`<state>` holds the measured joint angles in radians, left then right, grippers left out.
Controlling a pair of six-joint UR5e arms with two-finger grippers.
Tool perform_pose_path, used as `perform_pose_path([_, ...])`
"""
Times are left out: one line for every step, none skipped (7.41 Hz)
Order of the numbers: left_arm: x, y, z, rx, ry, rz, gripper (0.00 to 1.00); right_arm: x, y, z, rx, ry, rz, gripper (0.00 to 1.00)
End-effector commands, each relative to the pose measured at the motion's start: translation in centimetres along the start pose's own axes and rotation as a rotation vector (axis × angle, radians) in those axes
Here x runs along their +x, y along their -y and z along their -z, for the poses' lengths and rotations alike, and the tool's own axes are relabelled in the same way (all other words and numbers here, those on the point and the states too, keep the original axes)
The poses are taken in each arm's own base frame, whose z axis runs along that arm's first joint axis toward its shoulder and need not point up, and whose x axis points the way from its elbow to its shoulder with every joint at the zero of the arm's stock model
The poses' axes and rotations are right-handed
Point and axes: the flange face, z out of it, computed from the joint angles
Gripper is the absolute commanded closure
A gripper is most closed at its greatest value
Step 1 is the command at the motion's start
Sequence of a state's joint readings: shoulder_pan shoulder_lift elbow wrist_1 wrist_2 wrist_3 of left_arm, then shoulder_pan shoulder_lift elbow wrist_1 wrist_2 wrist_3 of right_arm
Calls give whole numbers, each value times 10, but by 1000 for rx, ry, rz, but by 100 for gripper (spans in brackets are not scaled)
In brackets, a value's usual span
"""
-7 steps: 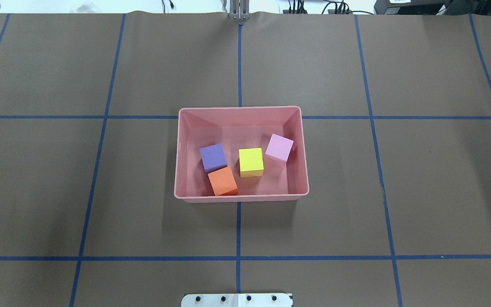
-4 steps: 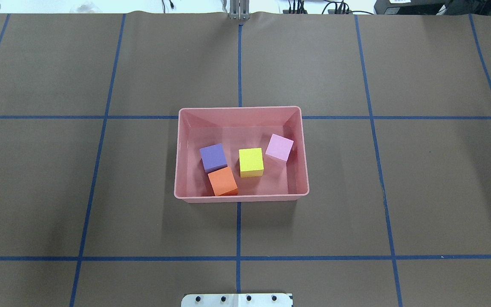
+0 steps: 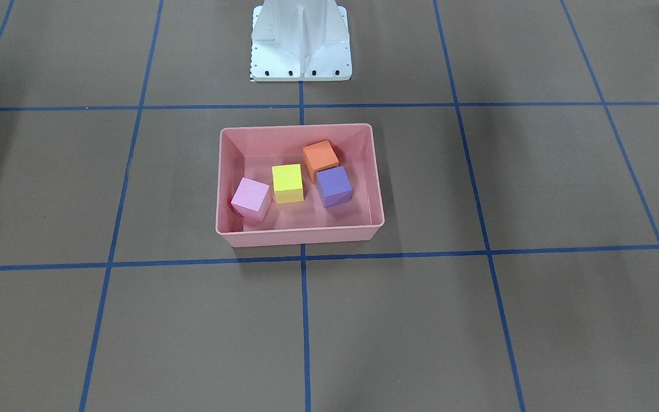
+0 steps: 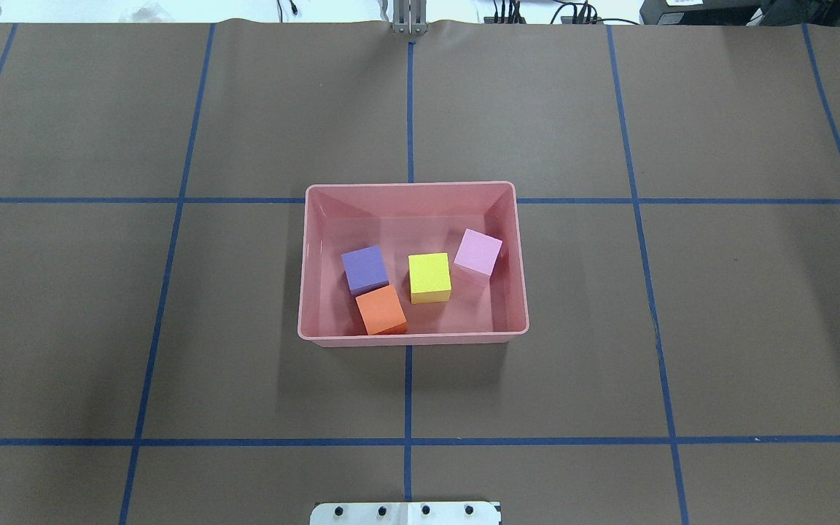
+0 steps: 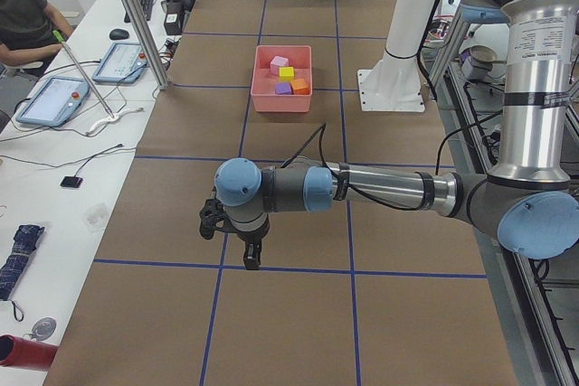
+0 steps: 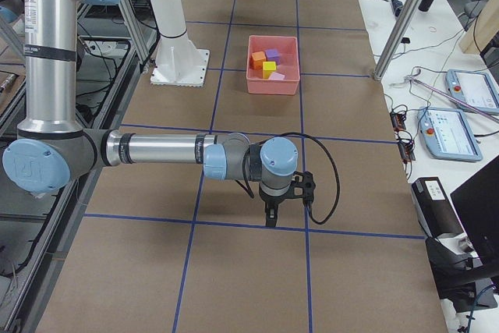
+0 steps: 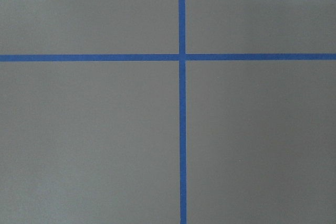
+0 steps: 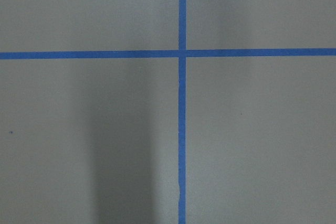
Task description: Place blocks into pink bin with both arms
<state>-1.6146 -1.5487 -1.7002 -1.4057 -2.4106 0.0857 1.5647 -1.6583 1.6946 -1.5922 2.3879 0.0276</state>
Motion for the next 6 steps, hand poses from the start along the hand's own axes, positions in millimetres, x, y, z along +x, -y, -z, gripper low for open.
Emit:
perform_pose_path([0, -1, 2, 5, -2, -6, 0, 0, 0, 0, 0, 2, 0, 0])
perform_pose_path([0, -3, 2, 7, -2, -9, 0, 0, 0, 0, 0, 2, 0, 0])
perform_pose_path([0, -4, 2, 17, -1, -21, 0, -1, 0, 0, 0, 4, 0, 0])
perform_pose_path([-1, -4, 1, 16, -1, -20, 0, -1, 0, 0, 0, 4, 0, 0])
perform_pose_path([-1, -4, 1, 16, -1, -20, 0, -1, 0, 0, 0, 4, 2, 0])
perform_pose_path([0, -4, 2, 18, -2, -22, 0, 0, 0, 0, -1, 4, 1, 0])
